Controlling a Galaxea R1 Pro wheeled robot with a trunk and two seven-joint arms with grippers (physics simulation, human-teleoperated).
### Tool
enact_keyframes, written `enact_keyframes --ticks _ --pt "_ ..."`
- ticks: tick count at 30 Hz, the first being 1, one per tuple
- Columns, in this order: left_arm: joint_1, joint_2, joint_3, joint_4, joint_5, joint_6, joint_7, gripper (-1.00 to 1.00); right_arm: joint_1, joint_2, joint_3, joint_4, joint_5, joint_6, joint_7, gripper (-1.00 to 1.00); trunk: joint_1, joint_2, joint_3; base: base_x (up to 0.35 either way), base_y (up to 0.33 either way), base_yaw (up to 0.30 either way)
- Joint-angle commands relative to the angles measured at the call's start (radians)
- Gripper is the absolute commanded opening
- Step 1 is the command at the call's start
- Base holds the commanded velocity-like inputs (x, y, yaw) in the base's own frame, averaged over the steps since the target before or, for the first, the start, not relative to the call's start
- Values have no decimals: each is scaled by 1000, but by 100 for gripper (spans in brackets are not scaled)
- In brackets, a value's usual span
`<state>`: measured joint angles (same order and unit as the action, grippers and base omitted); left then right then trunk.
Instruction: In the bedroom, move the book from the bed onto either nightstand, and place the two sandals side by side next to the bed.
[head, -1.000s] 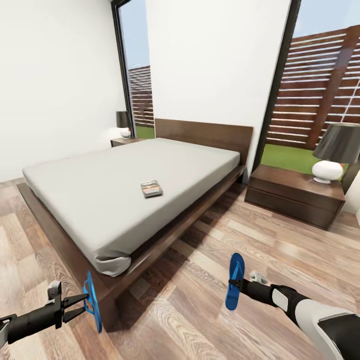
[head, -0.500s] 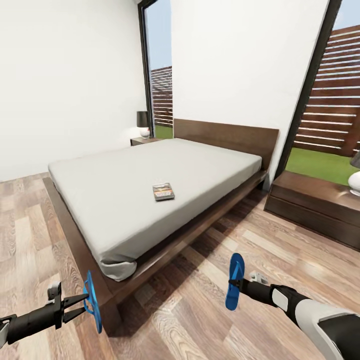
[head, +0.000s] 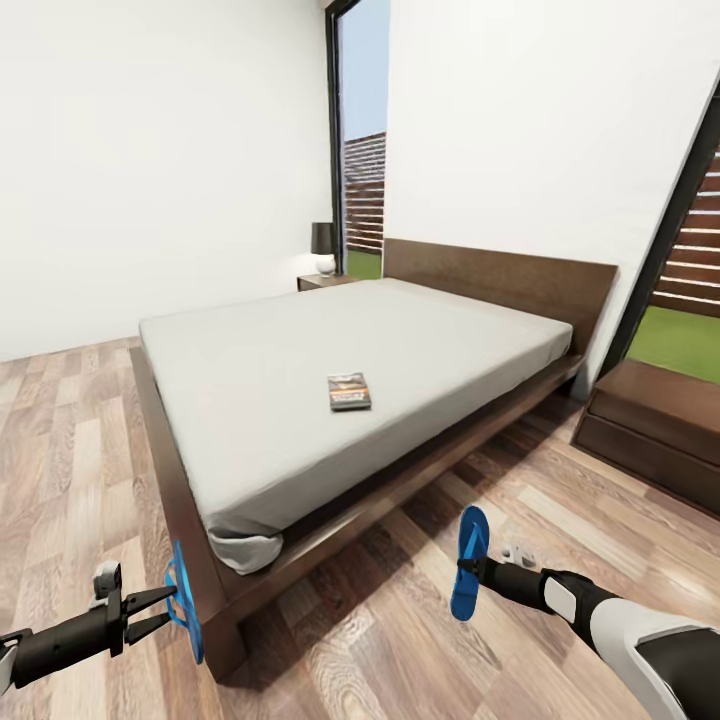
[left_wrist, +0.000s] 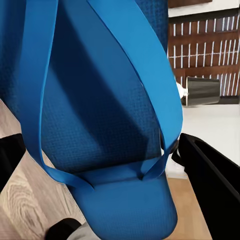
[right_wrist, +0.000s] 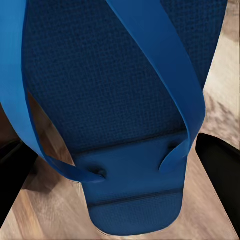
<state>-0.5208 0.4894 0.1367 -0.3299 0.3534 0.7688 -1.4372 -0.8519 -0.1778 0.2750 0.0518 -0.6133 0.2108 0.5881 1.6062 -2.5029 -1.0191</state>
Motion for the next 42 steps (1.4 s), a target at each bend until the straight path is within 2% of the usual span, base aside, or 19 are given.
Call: enact_keyframes --ticks 1,19,28,42 --pt "-1 0 1 0 -1 10 -3 -100 -1 0 4 2 -13 6 7 -100 0 0 -1 176 -160 139" --pt "-1 0 1 0 -1 10 -3 -100 -1 0 4 3 -13 6 7 -100 0 0 -1 66 -149 20" --pt "-1 0 1 0 -1 10 -3 -100 -1 0 4 2 -13 6 7 -100 0 0 -1 1 -20 35" --pt "-1 0 1 2 -1 10 -3 -100 -1 0 4 2 -13 6 7 -100 0 0 -1 0 -1 153"
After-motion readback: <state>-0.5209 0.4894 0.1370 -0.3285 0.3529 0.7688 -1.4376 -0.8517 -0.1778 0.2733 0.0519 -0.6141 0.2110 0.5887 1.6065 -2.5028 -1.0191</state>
